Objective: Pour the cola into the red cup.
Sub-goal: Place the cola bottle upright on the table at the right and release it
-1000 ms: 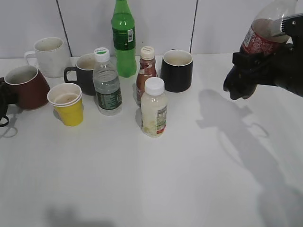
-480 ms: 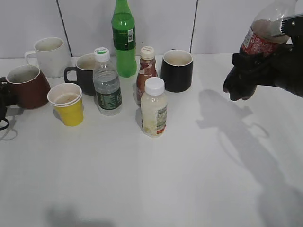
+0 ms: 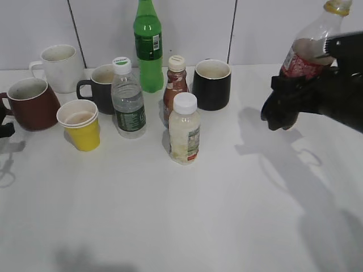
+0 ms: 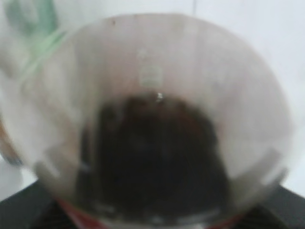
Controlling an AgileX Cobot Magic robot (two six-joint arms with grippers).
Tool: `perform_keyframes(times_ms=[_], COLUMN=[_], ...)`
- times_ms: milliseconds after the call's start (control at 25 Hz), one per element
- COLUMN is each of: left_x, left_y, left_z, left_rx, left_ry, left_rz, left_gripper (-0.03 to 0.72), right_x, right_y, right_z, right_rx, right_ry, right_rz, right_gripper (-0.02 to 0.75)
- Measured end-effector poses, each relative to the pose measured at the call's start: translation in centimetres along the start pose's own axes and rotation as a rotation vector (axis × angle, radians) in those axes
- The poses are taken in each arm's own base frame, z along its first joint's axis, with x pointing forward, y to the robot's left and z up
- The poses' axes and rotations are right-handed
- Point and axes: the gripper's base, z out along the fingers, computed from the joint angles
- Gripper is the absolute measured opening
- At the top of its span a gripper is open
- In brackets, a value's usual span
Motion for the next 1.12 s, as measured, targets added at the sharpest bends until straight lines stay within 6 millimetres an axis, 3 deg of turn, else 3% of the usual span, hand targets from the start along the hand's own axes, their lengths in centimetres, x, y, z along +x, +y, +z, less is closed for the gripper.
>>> perform_keyframes(times_ms=[360,520,1120], left_x=[-1.1,-1.6,-2.0], left_y=[-1.2,-1.5,-1.8], left_z=[-5.7,-7.4,-7.7], left_rx=[0.010,0.010,0.040], left_ry=[-0.019,-0.028,-0.043], left_rz=[-0.008,-0.007,0.009], left_gripper=[0.265,0.265,0.265], right_x=[4.6,5.1,5.6], right_y=[0.0,0.0,-0.1], right_z=[3.0,3.5,3.5], right_rx=[-0.026,-0.028,-0.026], right_ry=[0.026,0.039,0.094], right_rz=[-0.018,-0.059,-0.086], right_gripper=[0.472,0.472,0.475])
